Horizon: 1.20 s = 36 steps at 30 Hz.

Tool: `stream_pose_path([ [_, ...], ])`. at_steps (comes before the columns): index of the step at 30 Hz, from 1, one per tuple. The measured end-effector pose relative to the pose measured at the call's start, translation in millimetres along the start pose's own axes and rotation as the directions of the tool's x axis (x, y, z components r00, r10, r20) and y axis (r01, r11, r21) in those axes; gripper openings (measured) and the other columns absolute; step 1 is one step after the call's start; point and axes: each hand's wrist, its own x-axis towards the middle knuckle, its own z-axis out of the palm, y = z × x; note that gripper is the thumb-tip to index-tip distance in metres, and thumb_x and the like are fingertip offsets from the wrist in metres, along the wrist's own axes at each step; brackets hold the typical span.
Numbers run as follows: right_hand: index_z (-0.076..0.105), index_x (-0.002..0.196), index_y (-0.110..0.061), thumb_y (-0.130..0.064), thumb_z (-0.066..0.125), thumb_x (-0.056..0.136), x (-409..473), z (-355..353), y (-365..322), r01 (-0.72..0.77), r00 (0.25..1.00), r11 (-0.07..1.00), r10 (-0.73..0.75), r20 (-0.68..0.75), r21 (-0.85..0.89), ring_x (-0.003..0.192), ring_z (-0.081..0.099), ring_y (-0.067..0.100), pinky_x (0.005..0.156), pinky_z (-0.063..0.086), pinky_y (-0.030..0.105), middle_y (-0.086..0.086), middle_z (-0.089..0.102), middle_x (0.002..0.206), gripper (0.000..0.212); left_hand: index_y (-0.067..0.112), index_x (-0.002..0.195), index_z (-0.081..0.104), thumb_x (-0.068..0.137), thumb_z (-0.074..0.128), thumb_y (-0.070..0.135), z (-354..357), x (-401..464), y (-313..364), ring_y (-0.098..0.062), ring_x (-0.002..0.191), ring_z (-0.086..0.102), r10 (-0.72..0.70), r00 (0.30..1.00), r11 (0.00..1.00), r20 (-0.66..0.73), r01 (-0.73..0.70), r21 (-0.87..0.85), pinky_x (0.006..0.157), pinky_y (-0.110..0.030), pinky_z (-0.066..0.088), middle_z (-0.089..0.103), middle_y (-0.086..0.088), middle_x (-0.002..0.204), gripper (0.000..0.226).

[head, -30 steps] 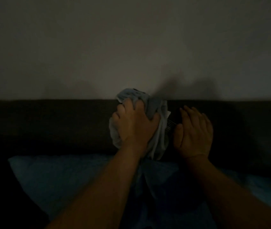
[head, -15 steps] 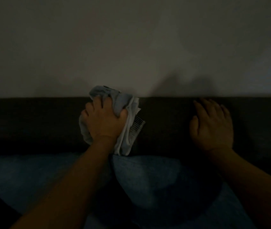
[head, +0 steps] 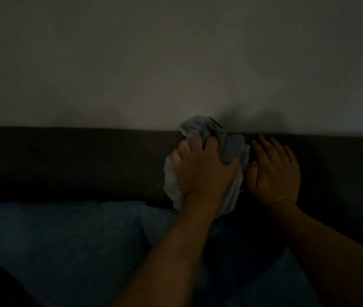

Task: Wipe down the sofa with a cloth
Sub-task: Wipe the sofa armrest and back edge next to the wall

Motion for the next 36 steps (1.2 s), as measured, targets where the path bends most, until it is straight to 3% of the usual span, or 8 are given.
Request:
stream_pose_path([
  [6, 0.059, 0.126, -0.003, -0.029, 0.031, 0.086, -0.7, -1.7, -0.1, 0.023, 1.0, 1.0, -0.023, -0.01, 0.005, 0.127, 0.049, 0.032, 0.109, 0.026, 0.041, 0.016, 0.055, 0.134, 0.055, 0.027, 0.102, 0.063, 0.073, 0.05, 0.067, -25.7, 10.8, -41.5, -0.033, 0.096, 0.052, 0.058, 0.998, 0.998, 0.018, -0.057, -0.037, 0.08, -0.041, 0.041, 0.058, -0.007, 0.111, 0.052],
  [10, 0.057, 0.127, -0.002, -0.03, 0.028, 0.087, -1.8, -4.0, -1.4, 0.009, 1.0, 1.0, -0.009, 0.015, -0.004, 0.129, 0.047, 0.033, 0.109, 0.028, 0.043, 0.017, 0.053, 0.136, 0.057, 0.016, 0.12, 0.058, 0.075, 0.058, 0.058, -69.2, 26.7, -139.2, -0.038, 0.108, 0.048, -0.303, 0.945, 0.953, -0.125, 0.297, -0.064, 0.087, -0.045, 0.041, 0.05, -0.016, 0.124, 0.062],
  [12, 0.057, 0.128, -0.002, -0.03, 0.028, 0.087, -1.9, -3.5, -1.6, 0.008, 1.0, 1.0, -0.008, 0.015, -0.005, 0.129, 0.046, 0.033, 0.11, 0.028, 0.044, 0.017, 0.053, 0.136, 0.058, 0.018, 0.134, 0.046, 0.078, 0.054, 0.06, -71.3, 34.1, -184.6, -0.041, 0.118, 0.041, -0.482, 0.873, 0.876, -0.081, 0.477, -0.069, 0.096, -0.05, 0.036, 0.04, -0.017, 0.135, 0.07],
  [14, 0.057, 0.128, -0.002, -0.03, 0.028, 0.086, -1.3, -3.0, -2.1, 0.006, 1.0, 1.0, -0.006, 0.003, 0.0, 0.129, 0.046, 0.033, 0.11, 0.028, 0.044, 0.017, 0.053, 0.136, 0.058, 0.02, 0.14, 0.038, 0.079, 0.049, 0.064, -55.7, 34.0, -199.6, -0.043, 0.121, 0.036, -0.556, 0.831, 0.831, -0.016, 0.556, -0.009, 0.098, -0.054, 0.033, 0.035, -0.017, 0.141, 0.076],
  [19, 0.056, 0.128, -0.002, -0.03, 0.029, 0.087, -1.6, 0.1, -1.5, 0.014, 1.0, 1.0, -0.014, -0.009, 0.0, 0.129, 0.046, 0.033, 0.11, 0.029, 0.045, 0.017, 0.053, 0.136, 0.057, 0.019, 0.116, 0.057, 0.074, 0.045, 0.067, -27.5, 22.4, -110.6, -0.037, 0.105, 0.047, -0.393, 0.917, 0.91, -0.075, 0.399, 0.116, 0.085, -0.045, 0.037, 0.051, -0.015, 0.125, 0.065],
  [22, 0.056, 0.128, 0.0, -0.029, 0.028, 0.088, 0.1, 0.1, 0.4, 0.034, 0.999, 0.999, -0.034, 0.0, 0.0, 0.127, 0.047, 0.036, 0.108, 0.033, 0.049, 0.02, 0.053, 0.135, 0.056, 0.027, 0.106, 0.062, 0.069, 0.04, 0.069, -15.8, 5.6, -40.7, -0.033, 0.102, 0.048, -0.209, 0.978, 0.977, -0.001, 0.209, 0.032, 0.082, -0.044, 0.035, 0.055, -0.011, 0.121, 0.06],
  [27, 0.057, 0.126, 0.003, -0.028, 0.029, 0.087, 3.2, 0.2, 2.5, 0.05, 0.998, 0.999, -0.049, 0.024, -0.012, 0.124, 0.049, 0.039, 0.104, 0.035, 0.05, 0.022, 0.053, 0.133, 0.057, 0.026, 0.109, 0.061, 0.073, 0.046, 0.068, -2.4, 8.3, -44.7, -0.034, 0.105, 0.048, -0.045, 0.999, 0.999, 0.022, 0.044, 0.031, 0.082, -0.045, 0.037, 0.055, -0.01, 0.125, 0.058],
  [36, 0.057, 0.127, -0.002, -0.03, 0.028, 0.088, -2.1, -1.2, 1.4, -0.008, 1.0, 1.0, 0.008, 0.023, -0.006, 0.128, 0.047, 0.032, 0.109, 0.031, 0.045, 0.017, 0.053, 0.135, 0.057, 0.024, 0.107, 0.06, 0.074, 0.043, 0.066, 0.4, 6.9, -39.6, -0.034, 0.101, 0.048, -0.069, 0.997, 0.996, -0.021, 0.07, 0.049, 0.085, -0.046, 0.035, 0.055, -0.012, 0.123, 0.056],
])
